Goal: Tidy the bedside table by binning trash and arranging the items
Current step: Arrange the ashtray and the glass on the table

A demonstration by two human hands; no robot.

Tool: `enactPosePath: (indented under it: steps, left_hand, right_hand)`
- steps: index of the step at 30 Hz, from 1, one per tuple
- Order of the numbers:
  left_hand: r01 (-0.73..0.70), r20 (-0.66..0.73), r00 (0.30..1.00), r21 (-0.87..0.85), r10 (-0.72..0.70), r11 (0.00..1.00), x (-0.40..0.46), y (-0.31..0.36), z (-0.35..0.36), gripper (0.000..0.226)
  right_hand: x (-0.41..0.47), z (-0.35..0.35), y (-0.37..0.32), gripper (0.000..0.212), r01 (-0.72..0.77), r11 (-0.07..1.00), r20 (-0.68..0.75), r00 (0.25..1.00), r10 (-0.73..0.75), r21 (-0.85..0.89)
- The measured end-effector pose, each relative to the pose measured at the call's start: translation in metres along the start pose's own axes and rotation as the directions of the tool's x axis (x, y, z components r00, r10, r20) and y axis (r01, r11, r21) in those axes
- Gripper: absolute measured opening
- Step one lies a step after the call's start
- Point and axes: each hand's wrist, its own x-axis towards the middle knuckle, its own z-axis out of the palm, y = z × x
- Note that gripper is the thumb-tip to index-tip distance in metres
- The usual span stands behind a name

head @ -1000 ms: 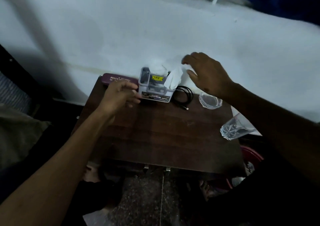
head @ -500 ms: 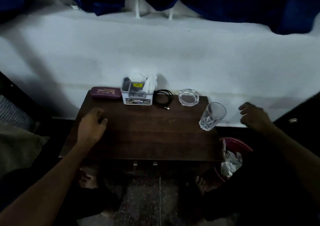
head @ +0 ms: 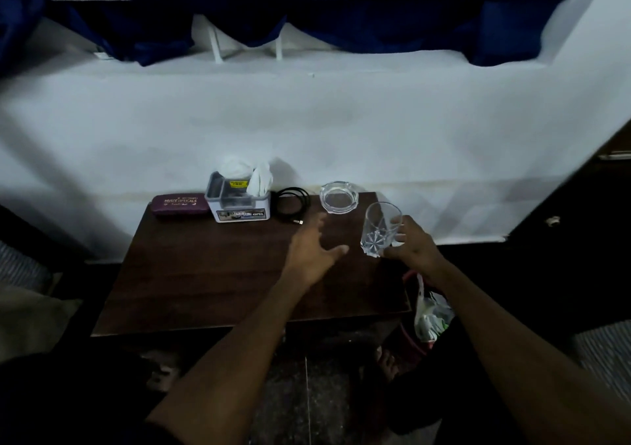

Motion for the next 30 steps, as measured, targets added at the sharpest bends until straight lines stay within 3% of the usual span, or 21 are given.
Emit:
enactPosePath:
  steps: [5,14,20,26,30]
  left_hand:
    - [0.05,0.077,0.996,-0.197,-0.035,0.979,0.017,0.036,0.048,0.099]
    - [0.071,0.064,0.996,-0.285,-0.055,0.956,0.021,0.045,0.074,0.07]
    - [0.115,0.074,0.993,-0.317,-0.097,0.941,0.028,0.04,0.072,0.063]
    - [0.149,0.036,0.989,-0.155,-0.145,0.977,0.043,0.022,0.062,0.073]
    - [0.101,-0.111,0.989,0.025,-0.098,0.995,0.054,0.01,0.053,0.071]
  right_hand:
    - [-0.002,0.009,-0.002,0.072,0.081,0.996,-0.043,0.996,-0.08,0.026]
    - [-0.003,0.017,0.006,0.053,0.15,0.989,-0.101,0.984,-0.148,0.01]
    - [0.0,0.02,0.009,0.068,0.122,0.992,-0.07,0.99,-0.12,0.024]
    - [0.007,0.024,0.014,0.074,0.089,0.996,-0.068,0.994,-0.087,0.016]
    - [0.008,0.023,0.015,0.077,0.088,0.996,-0.068,0.994,-0.087,0.005]
